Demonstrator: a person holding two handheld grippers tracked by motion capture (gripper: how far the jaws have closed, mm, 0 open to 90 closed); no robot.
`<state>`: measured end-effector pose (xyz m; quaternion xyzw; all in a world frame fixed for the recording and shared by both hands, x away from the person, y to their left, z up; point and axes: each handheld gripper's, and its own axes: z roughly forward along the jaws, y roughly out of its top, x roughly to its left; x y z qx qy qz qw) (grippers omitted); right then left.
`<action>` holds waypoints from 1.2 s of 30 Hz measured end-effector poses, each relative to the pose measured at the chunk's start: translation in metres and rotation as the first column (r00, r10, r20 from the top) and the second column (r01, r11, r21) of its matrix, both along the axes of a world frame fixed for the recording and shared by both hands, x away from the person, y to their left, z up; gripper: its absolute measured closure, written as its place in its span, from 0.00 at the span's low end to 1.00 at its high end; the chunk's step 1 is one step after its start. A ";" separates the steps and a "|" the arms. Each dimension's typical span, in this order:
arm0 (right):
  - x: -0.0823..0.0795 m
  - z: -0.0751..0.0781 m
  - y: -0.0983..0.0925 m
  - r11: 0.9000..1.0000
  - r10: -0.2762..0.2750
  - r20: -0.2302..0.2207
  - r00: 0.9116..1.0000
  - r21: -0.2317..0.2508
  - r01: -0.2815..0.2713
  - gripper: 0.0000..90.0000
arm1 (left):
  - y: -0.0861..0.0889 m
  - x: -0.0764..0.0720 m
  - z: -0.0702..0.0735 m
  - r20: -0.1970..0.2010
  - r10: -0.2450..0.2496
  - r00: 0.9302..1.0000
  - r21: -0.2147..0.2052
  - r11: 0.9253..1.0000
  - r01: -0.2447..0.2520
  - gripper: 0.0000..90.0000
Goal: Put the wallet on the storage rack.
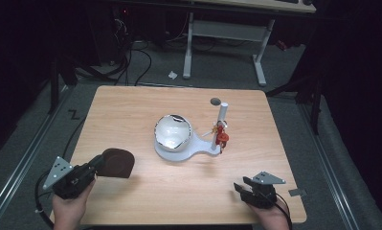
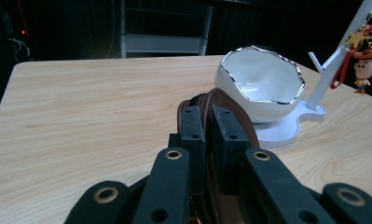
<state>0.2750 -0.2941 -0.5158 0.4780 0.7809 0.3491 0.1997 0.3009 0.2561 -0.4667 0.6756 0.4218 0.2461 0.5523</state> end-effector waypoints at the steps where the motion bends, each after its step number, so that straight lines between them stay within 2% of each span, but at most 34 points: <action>1: 0.000 0.000 0.000 1.000 -0.002 -0.002 1.000 0.003 0.002 0.58 | -0.001 0.000 0.001 -0.002 -0.007 1.000 0.005 1.000 0.007 0.93; 5: 0.001 -0.001 0.000 1.000 -0.006 -0.005 1.000 0.011 0.007 0.58 | -0.008 0.000 0.005 0.010 -0.014 1.000 0.004 1.000 0.014 0.93; 12: 0.002 0.000 -0.004 1.000 -0.001 -0.001 1.000 0.022 0.001 0.59 | -0.026 0.007 0.013 -0.001 -0.037 0.999 0.019 0.999 0.037 0.93; 16: 0.002 0.000 -0.007 1.000 0.001 0.004 1.000 0.030 -0.001 0.59 | -0.037 0.011 0.021 0.006 -0.038 0.999 0.004 0.999 0.038 0.93; 22: 0.002 0.002 -0.009 0.999 0.004 0.009 1.000 0.044 -0.004 0.59 | -0.055 0.023 0.033 0.007 -0.046 0.999 -0.003 0.999 0.046 0.93; 28: 0.001 0.004 -0.009 0.998 0.000 0.022 1.000 0.055 -0.002 0.59 | -0.076 0.036 0.046 0.024 -0.060 0.998 0.018 0.998 0.060 0.93; 36: -0.001 0.007 -0.011 0.998 -0.004 0.034 0.999 0.062 0.002 0.59 | -0.101 0.058 0.058 0.026 -0.075 0.997 0.006 0.997 0.075 0.93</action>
